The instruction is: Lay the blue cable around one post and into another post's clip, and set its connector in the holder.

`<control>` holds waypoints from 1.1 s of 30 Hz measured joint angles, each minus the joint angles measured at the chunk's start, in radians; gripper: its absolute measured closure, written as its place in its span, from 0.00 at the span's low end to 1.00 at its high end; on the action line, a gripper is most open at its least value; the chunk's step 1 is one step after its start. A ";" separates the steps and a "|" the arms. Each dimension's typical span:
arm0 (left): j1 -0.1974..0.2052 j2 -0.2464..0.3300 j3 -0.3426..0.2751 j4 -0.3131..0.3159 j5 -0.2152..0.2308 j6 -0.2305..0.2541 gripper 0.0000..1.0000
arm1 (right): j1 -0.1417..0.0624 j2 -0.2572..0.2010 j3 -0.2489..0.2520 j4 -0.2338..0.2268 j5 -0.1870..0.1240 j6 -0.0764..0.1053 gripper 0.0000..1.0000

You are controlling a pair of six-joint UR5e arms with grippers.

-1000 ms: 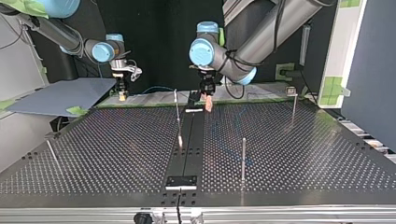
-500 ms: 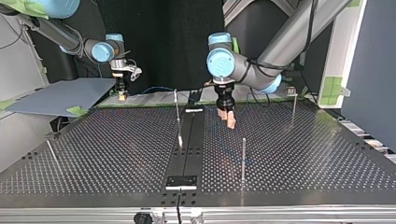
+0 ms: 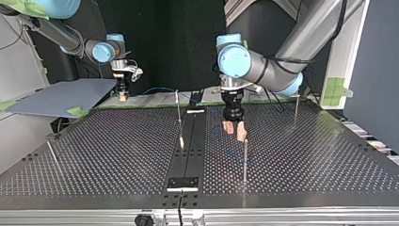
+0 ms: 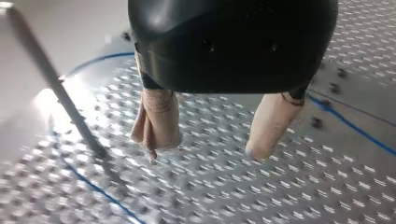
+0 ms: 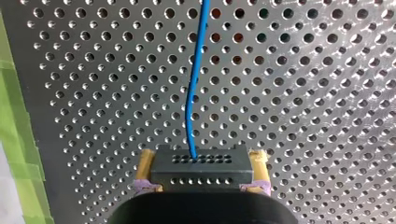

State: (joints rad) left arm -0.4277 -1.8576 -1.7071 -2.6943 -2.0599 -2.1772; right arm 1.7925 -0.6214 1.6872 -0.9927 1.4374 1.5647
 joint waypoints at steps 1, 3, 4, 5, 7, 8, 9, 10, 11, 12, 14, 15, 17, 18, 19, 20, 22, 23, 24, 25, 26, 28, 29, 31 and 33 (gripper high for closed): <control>0.003 0.008 0.000 0.005 0.001 -0.008 0.00 | 0.000 0.000 0.000 0.000 0.000 0.000 1.00; 0.010 0.027 0.000 0.017 0.004 -0.027 0.00 | 0.000 0.000 0.000 0.000 0.000 -0.001 1.00; 0.012 0.035 0.000 0.022 0.004 -0.035 0.00 | 0.000 0.001 0.000 -0.001 0.000 -0.001 1.00; 0.016 0.046 0.000 0.030 0.005 -0.046 0.00 | 0.000 0.001 0.000 -0.001 0.000 -0.001 1.00; 0.022 0.061 -0.002 0.040 0.006 -0.061 0.00 | 0.000 0.001 0.000 -0.001 0.000 -0.001 1.00; 0.026 0.072 -0.005 0.048 0.008 -0.072 0.00 | 0.000 0.002 0.000 -0.001 0.000 -0.001 1.00; 0.029 0.079 -0.008 0.054 0.011 -0.079 0.00 | 0.000 0.002 0.000 -0.001 0.000 -0.001 1.00; 0.032 0.087 -0.011 0.062 0.015 -0.087 0.00 | 0.000 0.002 0.000 -0.001 0.000 -0.001 1.00; 0.037 0.098 -0.016 0.071 0.020 -0.098 0.00 | 0.000 0.003 0.000 -0.001 0.000 -0.001 1.00; 0.041 0.106 -0.018 0.076 0.025 -0.107 0.00 | 0.000 0.003 0.000 -0.001 0.000 -0.001 1.00; 0.048 0.115 -0.022 0.085 0.036 -0.125 0.00 | 0.000 0.003 0.000 -0.001 0.000 -0.001 1.00; 0.051 0.114 -0.023 0.088 0.041 -0.133 0.00 | 0.000 0.003 0.000 -0.001 0.000 -0.001 1.00; 0.057 0.107 -0.024 0.094 0.054 -0.150 0.00 | 0.000 0.004 0.000 -0.001 0.000 -0.002 1.00; 0.060 0.101 -0.024 0.098 0.061 -0.156 0.00 | 0.000 0.004 0.000 -0.001 0.000 -0.002 1.00; 0.062 0.094 -0.025 0.102 0.066 -0.160 0.00 | 0.000 0.004 0.000 -0.001 0.000 -0.002 1.00; 0.065 0.084 -0.025 0.107 0.072 -0.164 0.00 | 0.000 0.004 0.000 -0.001 0.000 -0.002 1.00; 0.070 0.073 -0.025 0.112 0.078 -0.167 0.00 | 0.000 0.005 0.000 -0.001 0.000 -0.003 1.00; 0.074 0.068 -0.026 0.114 0.081 -0.166 0.00 | 0.000 0.005 0.000 -0.001 0.000 -0.003 1.00; 0.077 0.065 -0.026 0.115 0.083 -0.166 0.00 | 0.000 0.006 0.000 -0.002 0.000 -0.004 1.00; 0.080 0.063 -0.026 0.115 0.084 -0.164 0.00 | 0.000 0.006 0.000 -0.002 0.000 -0.004 1.00; 0.086 0.062 -0.026 0.115 0.087 -0.163 0.00 | 0.000 0.006 0.000 -0.002 0.000 -0.004 1.00; 0.098 0.060 -0.026 0.114 0.094 -0.164 0.00 | 0.000 0.007 0.000 -0.003 0.000 -0.004 1.00; 0.108 0.060 -0.026 0.115 0.101 -0.167 0.00 | 0.000 0.007 0.000 -0.003 0.000 -0.004 1.00; 0.125 0.060 -0.026 0.116 0.114 -0.171 0.00 | 0.000 0.008 0.000 -0.003 0.000 -0.004 1.00; 0.145 0.060 -0.026 0.118 0.133 -0.176 0.00 | 0.000 0.008 0.000 -0.003 0.000 -0.004 1.00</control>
State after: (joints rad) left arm -0.2829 -1.7971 -1.7334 -2.5767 -1.9271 -2.3535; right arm 1.7926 -0.6134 1.6869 -0.9956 1.4375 1.5603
